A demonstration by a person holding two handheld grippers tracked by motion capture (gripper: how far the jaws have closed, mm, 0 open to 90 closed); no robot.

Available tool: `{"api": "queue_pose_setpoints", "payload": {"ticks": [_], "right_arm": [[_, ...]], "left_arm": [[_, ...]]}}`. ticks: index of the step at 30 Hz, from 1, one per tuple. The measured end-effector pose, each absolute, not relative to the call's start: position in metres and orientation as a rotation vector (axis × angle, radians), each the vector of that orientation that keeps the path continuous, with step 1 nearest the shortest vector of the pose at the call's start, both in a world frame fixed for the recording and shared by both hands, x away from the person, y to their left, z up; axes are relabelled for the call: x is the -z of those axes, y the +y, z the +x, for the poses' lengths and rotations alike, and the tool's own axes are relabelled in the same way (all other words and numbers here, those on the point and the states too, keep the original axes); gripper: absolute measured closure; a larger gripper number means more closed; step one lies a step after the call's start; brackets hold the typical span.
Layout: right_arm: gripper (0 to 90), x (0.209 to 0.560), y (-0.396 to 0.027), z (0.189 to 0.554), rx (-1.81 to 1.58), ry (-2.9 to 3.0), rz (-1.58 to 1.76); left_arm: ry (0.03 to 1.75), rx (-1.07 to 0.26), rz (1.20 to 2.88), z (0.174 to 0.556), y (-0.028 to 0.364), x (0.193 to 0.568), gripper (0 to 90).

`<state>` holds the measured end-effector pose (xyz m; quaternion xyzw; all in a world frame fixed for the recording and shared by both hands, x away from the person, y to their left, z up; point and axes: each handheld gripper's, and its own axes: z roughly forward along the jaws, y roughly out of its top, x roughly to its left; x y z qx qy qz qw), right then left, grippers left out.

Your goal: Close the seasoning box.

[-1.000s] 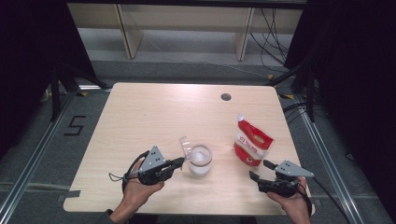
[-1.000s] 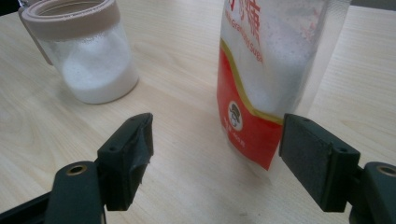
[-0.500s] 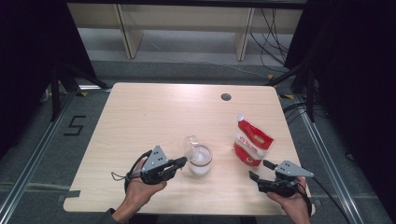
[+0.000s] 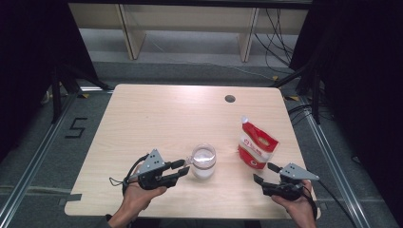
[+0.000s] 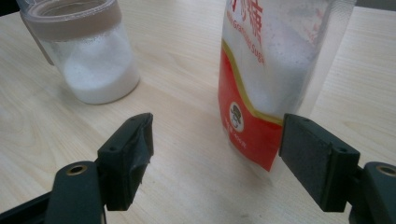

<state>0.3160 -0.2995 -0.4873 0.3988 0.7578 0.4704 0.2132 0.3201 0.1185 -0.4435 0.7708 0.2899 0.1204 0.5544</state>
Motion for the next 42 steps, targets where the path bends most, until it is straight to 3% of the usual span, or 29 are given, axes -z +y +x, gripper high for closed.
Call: {"api": "queue_pose_setpoints", "payload": {"ticks": [7, 42], "right_arm": [[26.9, 0.487, -0.299, 0.315, -1.311, 2.107, 1.111], [25.8, 0.485, -0.297, 0.314, -1.304, 2.138, 1.089]], "left_arm": [[0.735, -0.249, 1.834, 0.313, 0.126, 0.448, 36.8], [0.802, -0.298, 1.992, 0.296, 0.155, 0.489, 21.6]]}}
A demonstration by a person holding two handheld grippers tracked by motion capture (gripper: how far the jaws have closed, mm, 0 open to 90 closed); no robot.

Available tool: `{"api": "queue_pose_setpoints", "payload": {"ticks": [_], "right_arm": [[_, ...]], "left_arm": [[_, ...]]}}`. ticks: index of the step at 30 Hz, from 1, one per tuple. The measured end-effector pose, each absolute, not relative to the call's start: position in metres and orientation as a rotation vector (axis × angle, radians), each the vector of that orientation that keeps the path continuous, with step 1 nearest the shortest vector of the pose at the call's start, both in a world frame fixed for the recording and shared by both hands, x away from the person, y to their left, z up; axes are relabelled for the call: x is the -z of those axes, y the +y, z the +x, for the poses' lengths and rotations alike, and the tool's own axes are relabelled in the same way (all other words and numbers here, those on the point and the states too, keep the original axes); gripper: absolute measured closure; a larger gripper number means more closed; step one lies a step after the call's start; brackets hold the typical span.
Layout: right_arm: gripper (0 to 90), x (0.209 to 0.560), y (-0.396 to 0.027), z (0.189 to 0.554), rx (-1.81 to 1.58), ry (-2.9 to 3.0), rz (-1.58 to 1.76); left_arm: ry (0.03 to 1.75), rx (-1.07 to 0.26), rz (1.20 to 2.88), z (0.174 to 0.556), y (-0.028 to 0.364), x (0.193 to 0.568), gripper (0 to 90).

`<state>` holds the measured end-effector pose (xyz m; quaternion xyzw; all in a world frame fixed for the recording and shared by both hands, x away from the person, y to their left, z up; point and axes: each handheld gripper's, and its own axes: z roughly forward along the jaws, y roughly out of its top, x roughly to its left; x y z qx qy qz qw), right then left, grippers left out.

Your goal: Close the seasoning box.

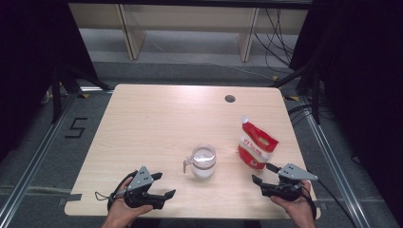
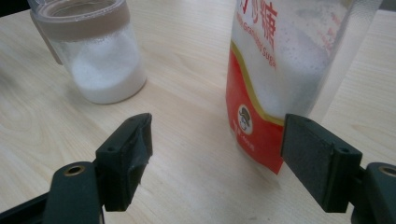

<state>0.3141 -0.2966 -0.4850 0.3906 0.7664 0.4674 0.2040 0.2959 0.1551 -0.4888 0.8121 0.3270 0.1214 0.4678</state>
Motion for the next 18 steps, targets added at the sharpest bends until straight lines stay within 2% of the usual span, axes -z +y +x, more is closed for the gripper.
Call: {"api": "queue_pose_setpoints", "payload": {"ticks": [7, 18], "right_arm": [[25.4, 0.4862, -0.2948, 0.3139, -1.306, 2.143, 1.103], [23.6, 0.4880, -0.2944, 0.3150, -1.290, 2.172, 1.099]], "left_arm": [[0.851, -0.290, 1.990, 0.2940, 0.1601, 0.4977, 20.5], [0.822, -0.317, 2.054, 0.2931, 0.1610, 0.5004, 18.9]]}}
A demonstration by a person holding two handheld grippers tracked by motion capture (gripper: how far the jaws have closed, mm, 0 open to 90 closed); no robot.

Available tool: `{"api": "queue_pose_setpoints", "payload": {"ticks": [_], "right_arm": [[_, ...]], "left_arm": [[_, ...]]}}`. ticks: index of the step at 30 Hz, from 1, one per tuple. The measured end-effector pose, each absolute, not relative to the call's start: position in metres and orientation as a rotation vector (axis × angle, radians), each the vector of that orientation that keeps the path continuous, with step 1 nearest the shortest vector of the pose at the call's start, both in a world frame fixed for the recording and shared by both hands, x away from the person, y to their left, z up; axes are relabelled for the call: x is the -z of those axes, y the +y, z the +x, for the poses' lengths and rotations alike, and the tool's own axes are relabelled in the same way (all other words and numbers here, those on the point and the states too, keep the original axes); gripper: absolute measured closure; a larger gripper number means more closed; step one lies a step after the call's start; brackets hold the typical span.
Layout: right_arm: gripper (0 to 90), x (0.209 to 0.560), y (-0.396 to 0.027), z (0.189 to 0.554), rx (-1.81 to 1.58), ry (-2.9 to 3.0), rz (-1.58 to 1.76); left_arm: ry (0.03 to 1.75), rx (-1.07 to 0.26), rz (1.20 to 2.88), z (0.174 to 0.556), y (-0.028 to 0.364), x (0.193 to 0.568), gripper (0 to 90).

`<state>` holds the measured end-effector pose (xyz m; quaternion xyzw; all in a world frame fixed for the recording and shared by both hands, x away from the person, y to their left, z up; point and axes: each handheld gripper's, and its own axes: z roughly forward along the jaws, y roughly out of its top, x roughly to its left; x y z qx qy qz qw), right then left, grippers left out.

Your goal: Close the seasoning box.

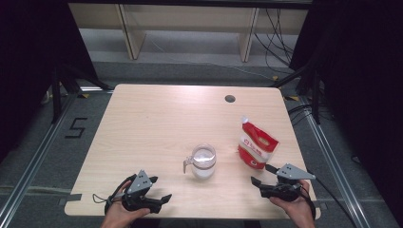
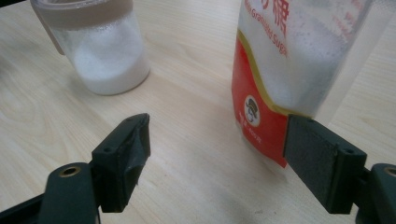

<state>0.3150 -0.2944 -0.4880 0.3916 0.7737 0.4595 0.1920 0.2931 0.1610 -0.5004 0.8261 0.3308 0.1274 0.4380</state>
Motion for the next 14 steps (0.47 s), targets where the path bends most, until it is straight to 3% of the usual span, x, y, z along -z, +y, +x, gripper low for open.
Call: {"api": "queue_pose_setpoints", "payload": {"ticks": [14], "right_arm": [[15.9, 0.4913, -0.2903, 0.3160, -1.259, 2.207, 1.098]], "left_arm": [[0.824, -0.333, 2.086, 0.2989, 0.1639, 0.5056, 15.7]]}}
